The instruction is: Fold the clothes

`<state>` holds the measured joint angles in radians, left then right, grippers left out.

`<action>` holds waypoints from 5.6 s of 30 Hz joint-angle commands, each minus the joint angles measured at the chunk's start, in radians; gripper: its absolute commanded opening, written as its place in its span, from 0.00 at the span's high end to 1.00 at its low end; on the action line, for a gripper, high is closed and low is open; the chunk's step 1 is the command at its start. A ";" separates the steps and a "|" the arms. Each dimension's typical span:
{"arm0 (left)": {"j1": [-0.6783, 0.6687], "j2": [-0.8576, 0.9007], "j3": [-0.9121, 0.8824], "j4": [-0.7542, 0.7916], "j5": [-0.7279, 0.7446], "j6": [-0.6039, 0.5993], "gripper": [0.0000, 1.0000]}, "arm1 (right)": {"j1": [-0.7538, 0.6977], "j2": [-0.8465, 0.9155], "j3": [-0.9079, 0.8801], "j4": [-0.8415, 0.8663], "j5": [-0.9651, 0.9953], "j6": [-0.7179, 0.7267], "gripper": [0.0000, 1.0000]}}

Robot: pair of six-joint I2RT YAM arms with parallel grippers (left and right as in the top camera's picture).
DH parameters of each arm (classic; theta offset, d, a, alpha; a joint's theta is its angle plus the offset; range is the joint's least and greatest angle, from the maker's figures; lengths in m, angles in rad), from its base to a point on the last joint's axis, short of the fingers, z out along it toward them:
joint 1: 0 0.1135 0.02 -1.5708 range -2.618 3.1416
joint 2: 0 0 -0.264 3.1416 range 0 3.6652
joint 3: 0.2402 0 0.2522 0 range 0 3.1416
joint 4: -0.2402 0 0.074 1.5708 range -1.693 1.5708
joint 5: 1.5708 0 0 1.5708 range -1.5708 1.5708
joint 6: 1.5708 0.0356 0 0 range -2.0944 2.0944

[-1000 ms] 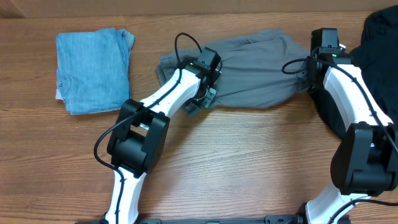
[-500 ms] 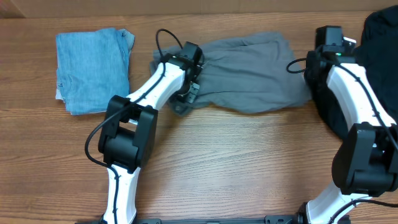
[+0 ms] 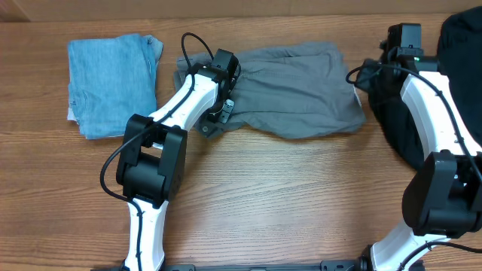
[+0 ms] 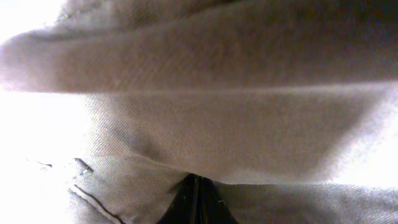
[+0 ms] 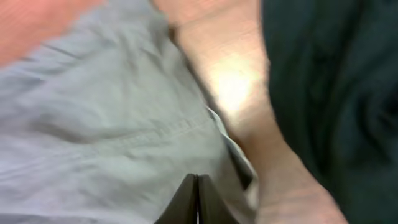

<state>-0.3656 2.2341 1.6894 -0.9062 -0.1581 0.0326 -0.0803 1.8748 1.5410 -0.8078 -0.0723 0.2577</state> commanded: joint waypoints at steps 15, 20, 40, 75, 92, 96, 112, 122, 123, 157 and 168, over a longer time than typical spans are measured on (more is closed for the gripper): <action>0.034 -0.229 -0.026 0.262 0.127 -0.064 0.96 | 0.069 0.268 0.017 0.334 -0.214 0.035 0.96; 0.033 -0.104 -0.026 0.326 0.194 -0.071 0.96 | 0.069 0.345 0.017 0.333 -0.188 0.035 0.96; 0.105 -0.031 -0.003 0.277 0.099 -0.137 0.96 | 0.000 0.352 0.083 0.103 -0.093 0.080 0.96; 0.140 0.095 0.013 0.628 0.125 -0.056 0.96 | 0.148 0.050 -0.089 -0.114 -0.214 -0.049 0.96; 0.186 0.111 0.013 0.605 0.159 -0.085 0.96 | 0.114 0.049 -0.285 -0.077 0.098 0.167 0.96; 0.186 0.111 0.013 0.582 0.159 -0.085 0.96 | 0.075 0.004 -0.193 -0.098 0.009 0.146 0.96; 0.182 0.111 0.013 0.513 0.159 -0.086 0.91 | 0.018 0.008 -0.045 0.060 -0.024 0.024 0.28; 0.182 0.111 0.014 0.473 0.159 -0.093 0.91 | -0.005 0.172 -0.046 -0.011 -0.315 -0.024 0.33; 0.182 0.111 0.014 0.471 0.159 -0.093 0.91 | -0.005 0.175 -0.046 -0.009 -0.328 -0.024 0.33; 0.182 0.109 0.014 0.425 0.185 -0.093 0.92 | -0.154 0.223 0.135 0.034 -0.367 -0.058 0.44; 0.182 0.109 0.014 0.429 0.184 -0.092 0.91 | -0.119 0.343 0.135 0.256 -0.439 -0.105 0.43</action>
<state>-0.1886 2.3180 1.7226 -0.4469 0.0086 -0.0502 -0.2016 2.1719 1.6695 -0.5804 -0.4500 0.1703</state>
